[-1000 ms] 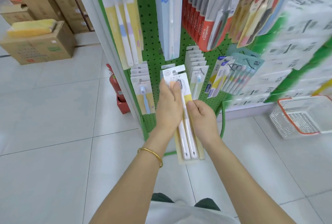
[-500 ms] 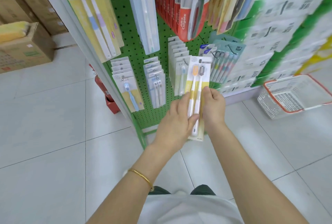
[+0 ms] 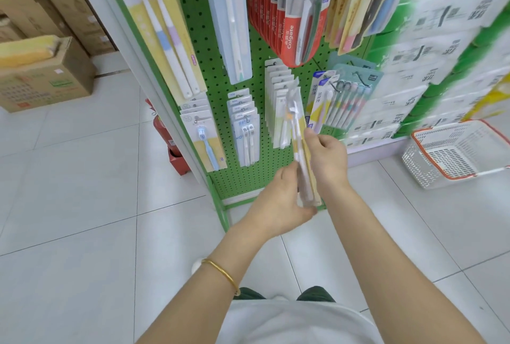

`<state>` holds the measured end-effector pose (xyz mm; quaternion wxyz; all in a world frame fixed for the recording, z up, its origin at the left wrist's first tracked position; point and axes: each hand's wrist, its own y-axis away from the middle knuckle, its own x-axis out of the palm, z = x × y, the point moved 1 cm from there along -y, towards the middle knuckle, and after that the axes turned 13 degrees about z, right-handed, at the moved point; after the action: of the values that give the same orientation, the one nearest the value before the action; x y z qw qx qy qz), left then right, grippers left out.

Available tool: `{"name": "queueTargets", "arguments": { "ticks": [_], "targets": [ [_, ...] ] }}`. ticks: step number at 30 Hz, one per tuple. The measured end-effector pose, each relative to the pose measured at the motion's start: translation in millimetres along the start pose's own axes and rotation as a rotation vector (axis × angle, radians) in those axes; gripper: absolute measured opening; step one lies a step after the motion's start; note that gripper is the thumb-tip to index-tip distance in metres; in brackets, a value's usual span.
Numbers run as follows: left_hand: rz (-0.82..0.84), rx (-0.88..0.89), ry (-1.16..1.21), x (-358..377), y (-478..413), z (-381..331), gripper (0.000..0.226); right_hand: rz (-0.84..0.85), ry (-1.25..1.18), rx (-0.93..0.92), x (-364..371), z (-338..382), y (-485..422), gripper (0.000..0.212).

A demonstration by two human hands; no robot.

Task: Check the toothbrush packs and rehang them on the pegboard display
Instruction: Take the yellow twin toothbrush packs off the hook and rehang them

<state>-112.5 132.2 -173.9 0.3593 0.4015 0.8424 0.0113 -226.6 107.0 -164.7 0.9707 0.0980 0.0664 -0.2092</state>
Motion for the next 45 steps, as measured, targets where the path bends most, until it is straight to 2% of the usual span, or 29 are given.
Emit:
{"name": "queueTargets", "arguments": {
  "ticks": [4, 7, 12, 16, 18, 20, 22, 28, 34, 37, 40, 45],
  "targets": [
    [0.049, 0.017, 0.319, 2.5, -1.6, -2.1, 0.082, 0.056, -0.021, 0.052, 6.6, 2.5, 5.7, 0.033],
    [-0.003, 0.040, 0.489, 0.8, -1.7, -3.9, 0.061, 0.101, -0.051, 0.106, 8.1, -0.4, 3.0, 0.024],
    [-0.009, 0.054, 0.584, -1.3, 0.6, -0.1, 0.044, 0.200, -0.108, 0.154, 6.1, -8.9, -5.5, 0.019],
    [-0.021, -0.006, 0.725, -2.3, 0.3, 12.5, 0.063, 0.165, -0.031, 0.111, -2.3, -23.4, -19.0, 0.010],
    [0.011, -0.022, 0.854, -1.9, -1.0, 19.7, 0.067, 0.133, 0.015, 0.148, -7.2, -29.0, -21.6, 0.023],
    [0.055, -0.034, 0.920, -2.6, -2.5, 24.3, 0.061, 0.223, -0.012, 0.197, -9.3, -32.3, -21.7, 0.014],
    [0.064, -0.050, 0.916, -1.8, -3.9, 29.4, 0.046, 0.338, -0.037, 0.214, -8.1, -34.4, -19.2, 0.010],
    [-0.037, -0.239, 0.906, -3.0, -10.9, 35.2, 0.015, 0.491, -0.070, 0.212, -2.4, -34.5, -11.4, 0.007],
    [-0.189, -0.303, 0.891, -22.8, -24.0, 31.5, 0.034, 0.607, -0.031, 0.175, -2.9, -30.8, -4.5, 0.007],
    [-0.306, -0.241, 0.857, -41.9, -30.2, 26.1, 0.031, 0.660, -0.042, 0.167, -5.8, -28.0, -1.6, 0.007],
    [-0.455, -0.163, 0.882, -63.8, -32.3, 21.0, 0.016, 0.721, -0.041, 0.159, -8.3, -26.0, 1.1, 0.009],
    [-0.563, -0.139, 0.949, -84.1, -33.8, 21.9, 0.024, 0.757, -0.026, 0.114, -6.0, -23.2, 1.8, 0.009]
  ]
}}
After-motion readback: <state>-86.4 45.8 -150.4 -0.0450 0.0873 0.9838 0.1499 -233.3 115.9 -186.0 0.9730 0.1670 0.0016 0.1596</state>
